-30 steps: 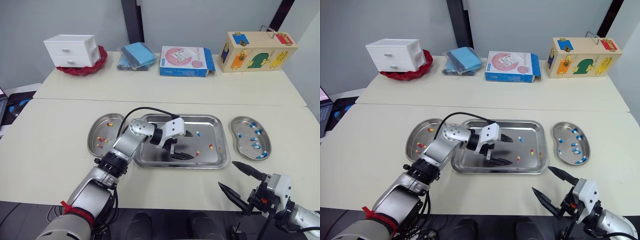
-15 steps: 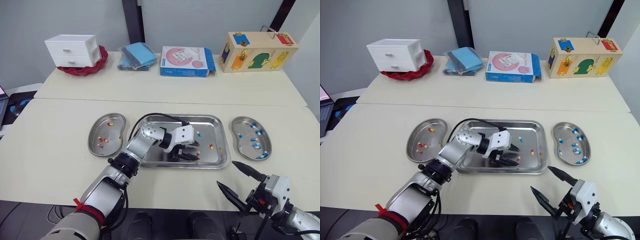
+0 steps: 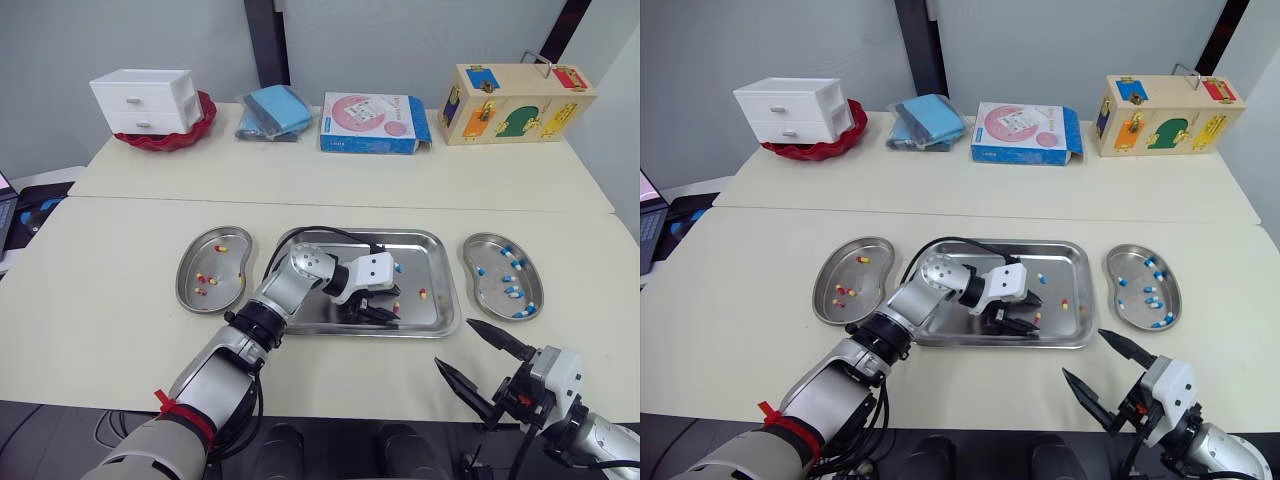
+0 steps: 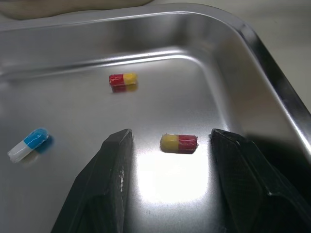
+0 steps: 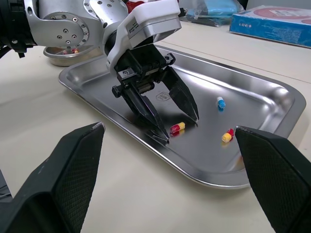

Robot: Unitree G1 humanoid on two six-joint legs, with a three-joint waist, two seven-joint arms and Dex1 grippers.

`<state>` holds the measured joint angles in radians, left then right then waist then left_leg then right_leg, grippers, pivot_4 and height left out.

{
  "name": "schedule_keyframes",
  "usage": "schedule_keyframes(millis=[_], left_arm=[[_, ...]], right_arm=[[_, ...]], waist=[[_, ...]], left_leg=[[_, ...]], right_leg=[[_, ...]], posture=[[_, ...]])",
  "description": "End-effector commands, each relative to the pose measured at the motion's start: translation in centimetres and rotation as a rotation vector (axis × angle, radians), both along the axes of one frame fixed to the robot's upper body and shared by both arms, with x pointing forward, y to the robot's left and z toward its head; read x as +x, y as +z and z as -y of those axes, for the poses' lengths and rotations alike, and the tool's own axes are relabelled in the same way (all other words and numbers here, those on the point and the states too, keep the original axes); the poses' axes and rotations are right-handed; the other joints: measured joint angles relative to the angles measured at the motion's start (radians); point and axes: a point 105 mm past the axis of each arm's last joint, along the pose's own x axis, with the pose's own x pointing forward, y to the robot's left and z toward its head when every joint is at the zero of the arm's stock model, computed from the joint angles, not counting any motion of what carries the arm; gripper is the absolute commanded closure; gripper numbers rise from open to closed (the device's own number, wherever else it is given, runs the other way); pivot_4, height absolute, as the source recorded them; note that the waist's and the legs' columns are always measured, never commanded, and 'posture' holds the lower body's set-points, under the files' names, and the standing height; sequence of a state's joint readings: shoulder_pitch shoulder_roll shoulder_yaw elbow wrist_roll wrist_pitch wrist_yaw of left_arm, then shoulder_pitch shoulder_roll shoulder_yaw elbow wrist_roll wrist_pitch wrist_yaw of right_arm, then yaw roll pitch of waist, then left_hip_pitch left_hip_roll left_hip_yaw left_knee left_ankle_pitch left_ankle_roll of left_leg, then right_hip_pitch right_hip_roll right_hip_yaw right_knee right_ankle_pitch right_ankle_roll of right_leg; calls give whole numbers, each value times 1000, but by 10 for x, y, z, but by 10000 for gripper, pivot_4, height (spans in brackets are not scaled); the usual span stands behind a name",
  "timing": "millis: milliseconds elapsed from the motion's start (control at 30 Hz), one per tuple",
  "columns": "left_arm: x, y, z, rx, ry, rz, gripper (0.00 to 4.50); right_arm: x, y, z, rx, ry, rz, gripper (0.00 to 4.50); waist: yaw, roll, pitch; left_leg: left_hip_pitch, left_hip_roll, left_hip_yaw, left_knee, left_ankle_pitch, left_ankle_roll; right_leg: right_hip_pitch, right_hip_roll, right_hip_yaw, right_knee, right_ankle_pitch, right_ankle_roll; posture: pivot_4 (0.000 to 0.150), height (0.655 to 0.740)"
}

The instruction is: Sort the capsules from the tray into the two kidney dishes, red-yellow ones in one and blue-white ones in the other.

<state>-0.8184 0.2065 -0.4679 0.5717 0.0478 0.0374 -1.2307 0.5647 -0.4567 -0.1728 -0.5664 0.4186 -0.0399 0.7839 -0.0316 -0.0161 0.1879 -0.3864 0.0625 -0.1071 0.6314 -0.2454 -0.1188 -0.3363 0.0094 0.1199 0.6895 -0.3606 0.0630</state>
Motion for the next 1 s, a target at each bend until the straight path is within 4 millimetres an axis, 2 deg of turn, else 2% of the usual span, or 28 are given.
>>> schedule_keyframes(millis=[33, 100, 200, 300, 1000], left_arm=[[-1, 2, 3, 11, -18, 7, 18437], [-2, 1, 4, 14, -19, 4, 18437], [-2, -1, 3, 23, -16, 1, 23789], [-2, -4, 1, 45, -12, 6, 33421], [-1, -3, 1, 35, -7, 16, 33421]], right_arm=[[-1, 8, -3, 3, 13, 31, 0], [-1, 8, -3, 4, 12, 30, 0], [-1, 8, -3, 3, 8, 29, 0], [-1, 8, -3, 3, 7, 27, 0], [0, 8, -4, 0, 11, 22, 0]], waist=[[0, 0, 0], [0, 0, 0], [0, 0, 0], [0, 0, 0], [0, 0, 0]], left_leg=[[0, 0, 0, 0, 0, 0], [0, 0, 0, 0, 0, 0], [0, 0, 0, 0, 0, 0], [0, 0, 0, 0, 0, 0], [0, 0, 0, 0, 0, 0]], right_leg=[[0, 0, 0, 0, 0, 0], [0, 0, 0, 0, 0, 0], [0, 0, 0, 0, 0, 0], [0, 0, 0, 0, 0, 0], [0, 0, 0, 0, 0, 0]], posture=[[1500, 7400], [1500, 7400], [1500, 7400], [1500, 7400], [1500, 7400]])
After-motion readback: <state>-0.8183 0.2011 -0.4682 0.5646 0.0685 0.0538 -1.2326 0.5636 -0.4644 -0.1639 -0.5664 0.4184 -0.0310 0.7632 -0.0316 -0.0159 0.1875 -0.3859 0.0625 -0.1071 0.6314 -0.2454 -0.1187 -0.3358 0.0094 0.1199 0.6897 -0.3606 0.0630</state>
